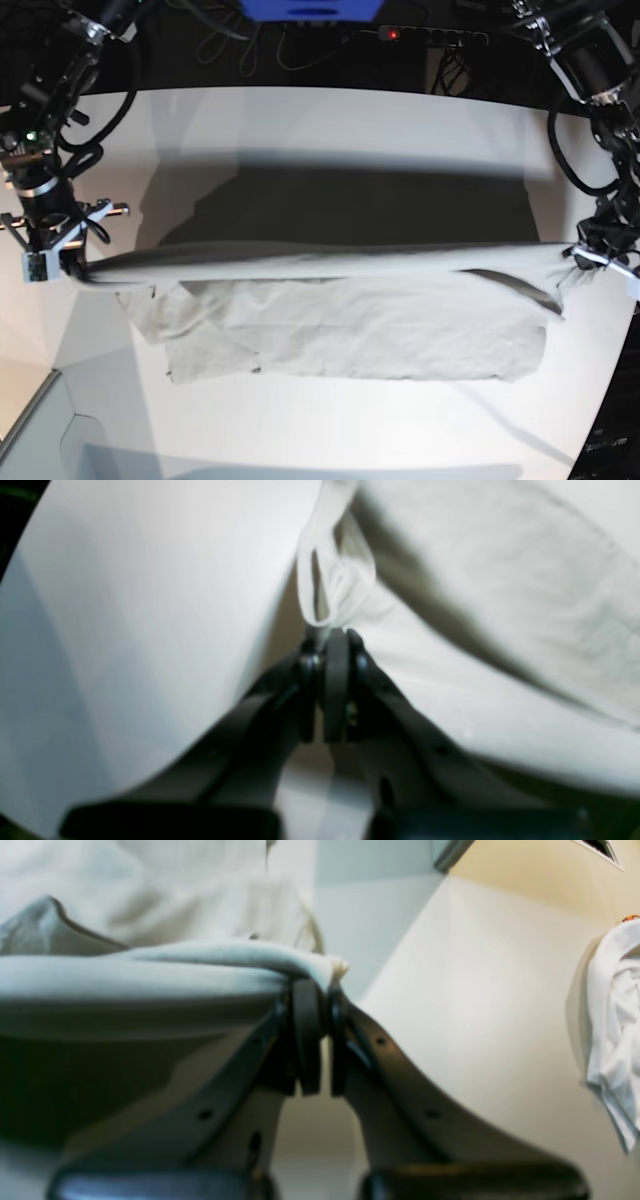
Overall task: Layout the t-shirt on the table in an organized manner, then fold the t-shirt properly
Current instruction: 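Grasp the shirt edge with both grippers and lift it taut, then lay the lifted edge back down and open both grippers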
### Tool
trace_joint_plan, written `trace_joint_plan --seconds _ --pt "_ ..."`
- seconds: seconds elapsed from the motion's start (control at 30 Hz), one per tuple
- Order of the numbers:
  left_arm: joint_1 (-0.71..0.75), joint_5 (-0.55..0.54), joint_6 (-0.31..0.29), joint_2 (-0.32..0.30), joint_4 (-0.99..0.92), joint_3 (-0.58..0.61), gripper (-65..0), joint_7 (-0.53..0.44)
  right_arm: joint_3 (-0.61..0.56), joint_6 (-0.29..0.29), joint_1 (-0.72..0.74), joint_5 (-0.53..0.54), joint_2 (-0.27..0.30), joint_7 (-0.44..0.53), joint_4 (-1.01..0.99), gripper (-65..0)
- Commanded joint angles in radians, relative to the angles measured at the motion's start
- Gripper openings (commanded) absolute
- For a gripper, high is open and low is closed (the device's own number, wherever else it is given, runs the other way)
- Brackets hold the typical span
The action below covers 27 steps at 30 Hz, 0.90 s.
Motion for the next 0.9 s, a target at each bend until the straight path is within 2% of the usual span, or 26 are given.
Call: trace_joint_plan --seconds 0.0,0.2,0.3,0.4,0.5,0.67,0.73,0.87 --pt "-0.032 -0.003 0.001 -0.022 0.019 -0.005 -65.0 -0.021 0.002 0.015 0.025 0.014 0.009 0.023 0.022 -65.0" --pt "-0.073 -0.008 -0.002 -0.059 0.019 -0.005 -65.0 0.100 0.031 0.015 0.011 0.014 0.009 0.022 0.022 -65.0" --pt "-0.026 -0.002 -0.005 -0.050 0.016 -0.005 -65.0 0.097 0.048 0.015 -0.026 0.019 0.009 0.026 0.019 -65.0" --pt "0.040 -0.009 -0.007 -0.047 0.011 -0.002 -65.0 0.052 0.060 0.015 -0.081 0.020 0.008 0.028 0.019 -65.0" --pt "0.097 -0.002 -0.007 -0.013 0.011 -0.005 -65.0 0.002 0.054 0.015 -0.153 0.022 0.005 0.029 0.011 -65.0" --pt "0.201 -0.009 -0.007 0.002 0.004 -0.004 -65.0 -0.098 0.052 0.015 -0.253 0.079 -0.014 0.029 -0.026 -65.0" --pt "0.218 -0.002 -0.007 0.027 0.004 -0.005 -65.0 -0.132 0.052 0.015 -0.280 0.080 -0.015 0.029 -0.052 -65.0" --pt "0.240 0.000 -0.008 0.038 0.004 -0.005 -65.0 -0.158 0.055 0.015 -0.320 0.082 -0.015 0.031 -0.110 -65.0"
